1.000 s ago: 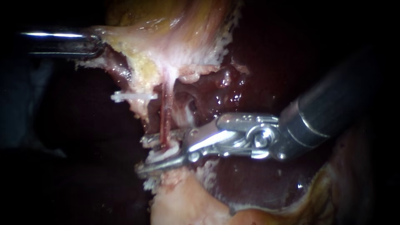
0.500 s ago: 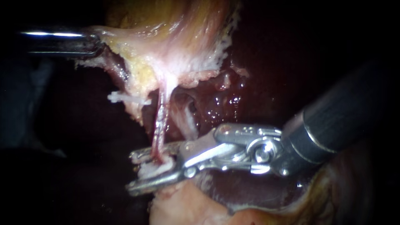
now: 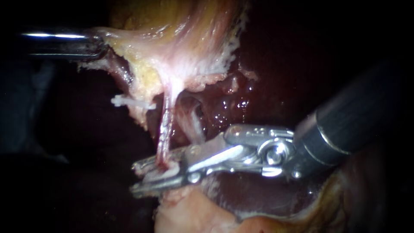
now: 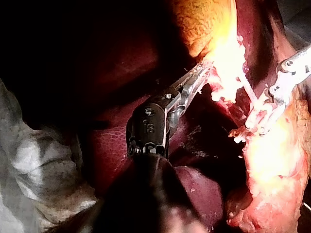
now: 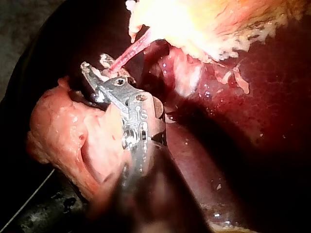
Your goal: Clipping second clip right tube
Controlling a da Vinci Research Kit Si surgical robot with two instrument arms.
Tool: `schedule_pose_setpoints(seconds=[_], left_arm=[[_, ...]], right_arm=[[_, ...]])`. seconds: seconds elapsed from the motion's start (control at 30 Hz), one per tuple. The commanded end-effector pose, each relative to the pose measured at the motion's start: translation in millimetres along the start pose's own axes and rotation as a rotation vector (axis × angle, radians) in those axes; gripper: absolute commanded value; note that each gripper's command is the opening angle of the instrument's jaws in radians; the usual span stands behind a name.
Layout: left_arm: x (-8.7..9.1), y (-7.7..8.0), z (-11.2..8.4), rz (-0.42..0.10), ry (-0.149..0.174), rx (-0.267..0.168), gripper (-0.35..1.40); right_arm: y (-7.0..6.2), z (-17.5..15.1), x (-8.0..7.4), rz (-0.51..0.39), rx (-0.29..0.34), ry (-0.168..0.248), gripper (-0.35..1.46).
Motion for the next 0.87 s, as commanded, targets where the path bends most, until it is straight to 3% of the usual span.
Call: schedule_pose_setpoints(seconds=[0.03,0.23,0.87], left_arm=[[0.0,0.0,0.0,0.0,0.0,0.001,-0.35],[0.0,0.0,0.0,0.0,0.0,0.001,-0.35],[0.0,-0.1,0.0,0.0,0.001,0.003,-0.35]], right_arm=[[0.1,0.0,0.0,0.006,-0.003,0.002,-0.02],[0.4,-0.5,-0.2,0.005,-0.001,0.001,-0.35],[0.9,-1.4,-0.9,0.014,0.0,0.002,-0.35]])
